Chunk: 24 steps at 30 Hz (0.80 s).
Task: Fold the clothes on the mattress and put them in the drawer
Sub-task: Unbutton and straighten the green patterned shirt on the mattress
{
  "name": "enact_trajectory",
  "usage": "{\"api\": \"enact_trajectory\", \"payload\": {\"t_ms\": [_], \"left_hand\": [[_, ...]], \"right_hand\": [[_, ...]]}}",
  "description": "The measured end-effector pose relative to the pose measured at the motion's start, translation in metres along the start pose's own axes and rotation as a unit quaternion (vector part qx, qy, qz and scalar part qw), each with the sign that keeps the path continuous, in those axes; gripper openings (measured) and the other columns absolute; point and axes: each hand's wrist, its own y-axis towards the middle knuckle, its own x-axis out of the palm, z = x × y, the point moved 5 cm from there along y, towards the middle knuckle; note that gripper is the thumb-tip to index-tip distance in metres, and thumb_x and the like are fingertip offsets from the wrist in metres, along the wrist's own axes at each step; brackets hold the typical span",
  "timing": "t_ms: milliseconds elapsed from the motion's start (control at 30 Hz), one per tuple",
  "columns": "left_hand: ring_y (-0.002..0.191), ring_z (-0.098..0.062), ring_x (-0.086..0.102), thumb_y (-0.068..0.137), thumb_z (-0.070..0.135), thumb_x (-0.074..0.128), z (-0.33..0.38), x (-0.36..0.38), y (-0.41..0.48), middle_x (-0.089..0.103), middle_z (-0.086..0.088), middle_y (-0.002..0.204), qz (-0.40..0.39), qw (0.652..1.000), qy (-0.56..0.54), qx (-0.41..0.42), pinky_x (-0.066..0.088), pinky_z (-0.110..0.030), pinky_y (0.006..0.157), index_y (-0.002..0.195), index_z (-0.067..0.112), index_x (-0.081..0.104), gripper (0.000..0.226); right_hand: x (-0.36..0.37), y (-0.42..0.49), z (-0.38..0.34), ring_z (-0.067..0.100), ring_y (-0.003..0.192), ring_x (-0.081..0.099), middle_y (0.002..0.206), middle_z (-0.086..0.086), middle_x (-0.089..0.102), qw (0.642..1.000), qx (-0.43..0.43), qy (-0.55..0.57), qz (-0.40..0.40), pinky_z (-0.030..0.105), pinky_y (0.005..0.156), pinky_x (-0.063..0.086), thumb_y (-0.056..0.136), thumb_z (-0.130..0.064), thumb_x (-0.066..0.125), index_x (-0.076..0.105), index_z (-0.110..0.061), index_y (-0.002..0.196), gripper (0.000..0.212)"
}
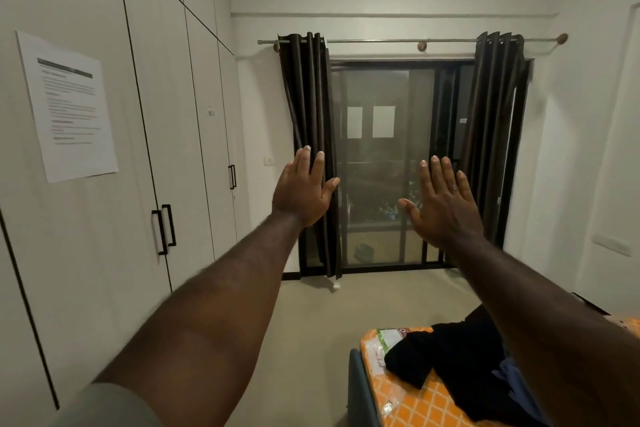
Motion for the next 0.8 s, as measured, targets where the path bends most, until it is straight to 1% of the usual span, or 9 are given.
{"api": "enact_trajectory", "payload": {"t_ms": [133,233,333,400,533,667,800], "left_hand": [[0.150,-0.036,0.027,0.103,0.055,0.031,0.003,0.001,0.015,0.030,-0.020,0.161,0.007,1.000,-0.008,0.004,0.034,-0.050,0.118,0.154,0.010,0.034,0.069],[0.151,-0.035,0.025,0.104,0.053,0.035,0.002,0.011,0.021,0.027,-0.020,0.162,0.010,1.000,-0.018,-0.005,0.031,-0.049,0.119,0.155,0.010,0.032,0.067],[0.152,-0.035,0.024,0.104,0.053,0.037,0.000,0.027,0.031,0.027,-0.020,0.162,0.017,0.999,-0.026,-0.010,0.033,-0.050,0.119,0.155,0.011,0.033,0.066],[0.153,-0.036,0.021,0.104,0.053,0.038,0.001,0.043,0.037,0.027,-0.021,0.162,0.021,0.999,-0.032,-0.022,0.033,-0.050,0.119,0.155,0.011,0.033,0.066],[0.155,-0.036,0.013,0.104,0.054,0.036,0.010,0.081,0.041,0.026,-0.021,0.163,0.013,0.998,-0.038,-0.038,0.026,-0.050,0.122,0.155,0.011,0.031,0.067],[0.155,-0.035,0.013,0.103,0.055,0.032,0.014,0.124,0.039,0.024,-0.020,0.164,-0.011,0.999,-0.025,-0.026,0.024,-0.051,0.123,0.156,0.011,0.030,0.069],[0.155,-0.034,0.012,0.104,0.054,0.033,0.027,0.169,0.043,0.023,-0.020,0.164,-0.029,0.998,-0.038,-0.043,0.022,-0.050,0.124,0.157,0.011,0.030,0.069]], "right_hand": [[0.008,0.004,0.007,0.027,0.157,-0.010,0.170,0.013,-0.003,1.000,0.006,-0.012,-0.004,0.047,0.128,0.002,0.096,-0.071,0.010,0.000,-0.013,0.163,0.089],[0.015,0.012,0.010,0.027,0.157,-0.010,0.170,0.013,-0.003,1.000,0.003,-0.015,-0.007,0.047,0.128,0.002,0.096,-0.071,0.010,0.000,-0.013,0.163,0.089],[0.027,0.024,0.014,0.027,0.157,-0.011,0.170,0.012,-0.004,1.000,-0.002,-0.013,-0.008,0.048,0.128,0.003,0.096,-0.071,0.009,0.000,-0.013,0.163,0.089],[0.041,0.032,0.019,0.027,0.157,-0.011,0.170,0.012,-0.004,1.000,-0.004,-0.017,-0.014,0.049,0.128,0.005,0.096,-0.071,0.009,0.000,-0.013,0.163,0.089],[0.078,0.043,0.030,0.028,0.157,-0.010,0.171,0.014,-0.001,0.999,-0.005,-0.022,-0.036,0.050,0.128,0.006,0.096,-0.071,0.010,0.003,-0.013,0.163,0.089],[0.111,0.047,0.035,0.027,0.157,-0.010,0.170,0.013,-0.003,0.998,-0.001,-0.019,-0.053,0.049,0.128,0.005,0.095,-0.070,0.006,0.001,-0.013,0.163,0.089],[0.153,0.038,0.054,0.029,0.158,-0.007,0.171,0.014,-0.001,0.997,0.004,-0.036,-0.075,0.050,0.128,0.006,0.095,-0.070,0.005,0.004,-0.011,0.164,0.090]]}}
